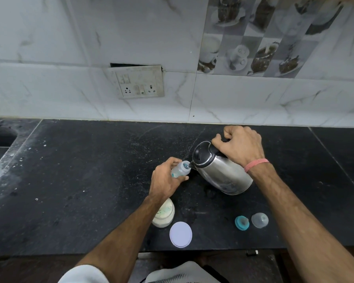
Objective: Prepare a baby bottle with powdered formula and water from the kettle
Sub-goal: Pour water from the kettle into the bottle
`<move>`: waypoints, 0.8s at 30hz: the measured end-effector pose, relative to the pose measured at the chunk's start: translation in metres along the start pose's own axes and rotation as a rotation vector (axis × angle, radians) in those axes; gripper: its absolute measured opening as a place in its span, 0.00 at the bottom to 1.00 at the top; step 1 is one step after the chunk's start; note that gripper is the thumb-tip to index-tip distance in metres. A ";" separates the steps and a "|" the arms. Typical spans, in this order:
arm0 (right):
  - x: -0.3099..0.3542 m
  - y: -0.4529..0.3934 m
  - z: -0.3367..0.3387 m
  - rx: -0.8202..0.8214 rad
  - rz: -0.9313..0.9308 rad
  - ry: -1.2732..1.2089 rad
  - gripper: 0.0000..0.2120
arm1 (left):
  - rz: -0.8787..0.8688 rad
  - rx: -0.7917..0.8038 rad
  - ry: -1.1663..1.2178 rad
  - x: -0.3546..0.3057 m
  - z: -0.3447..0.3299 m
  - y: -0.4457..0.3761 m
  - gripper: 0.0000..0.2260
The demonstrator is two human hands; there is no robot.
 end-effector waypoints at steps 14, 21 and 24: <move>0.002 -0.002 -0.001 0.002 0.002 -0.004 0.24 | 0.005 -0.012 0.005 0.001 0.001 0.000 0.28; 0.004 -0.001 -0.001 0.006 0.004 -0.004 0.24 | 0.025 0.001 0.008 0.004 0.000 -0.002 0.28; 0.004 -0.001 -0.001 0.003 0.007 -0.007 0.24 | 0.022 -0.005 0.009 0.003 0.000 -0.002 0.28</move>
Point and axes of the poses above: each hand's wrist, its own y-axis away from the middle knuckle, its own z-axis out of the back of the hand, x = y × z, the point moved 8 cm from there along -y, towards the middle knuckle, and after that the axes turned 9 degrees about -y, right-handed, at the moved point
